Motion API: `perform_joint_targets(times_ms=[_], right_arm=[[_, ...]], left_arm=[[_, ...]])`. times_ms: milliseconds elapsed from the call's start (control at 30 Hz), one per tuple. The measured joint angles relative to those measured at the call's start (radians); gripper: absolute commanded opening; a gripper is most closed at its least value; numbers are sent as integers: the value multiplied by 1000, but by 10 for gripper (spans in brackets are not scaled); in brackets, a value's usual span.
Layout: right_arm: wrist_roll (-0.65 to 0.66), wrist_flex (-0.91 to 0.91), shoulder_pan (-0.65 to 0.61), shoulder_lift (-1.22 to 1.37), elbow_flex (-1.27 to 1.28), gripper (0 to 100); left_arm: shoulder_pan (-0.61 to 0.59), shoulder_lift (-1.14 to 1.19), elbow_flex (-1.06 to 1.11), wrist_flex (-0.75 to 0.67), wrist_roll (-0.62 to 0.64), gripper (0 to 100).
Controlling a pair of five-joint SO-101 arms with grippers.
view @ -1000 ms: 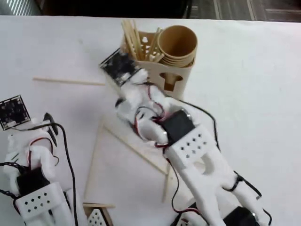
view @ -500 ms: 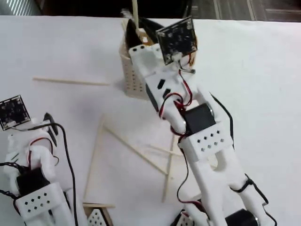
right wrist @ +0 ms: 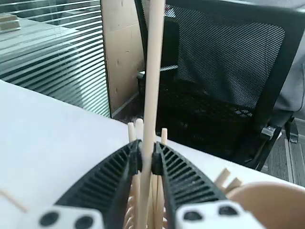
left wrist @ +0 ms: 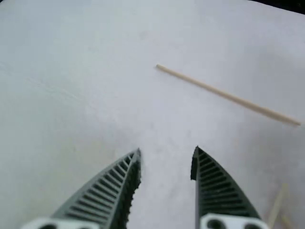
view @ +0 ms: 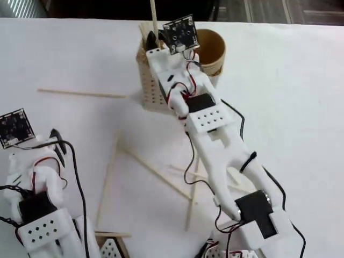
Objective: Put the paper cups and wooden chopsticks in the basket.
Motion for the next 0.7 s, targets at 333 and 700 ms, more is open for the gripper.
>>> perform_joint_targets(times_ms=[333,700], right_arm=[[0,196,8,-83,0,115],[0,586,8,-381,3,113]], left_arm=[[0,0,17,-28,0,184],[0,0,17,-28,0,184]])
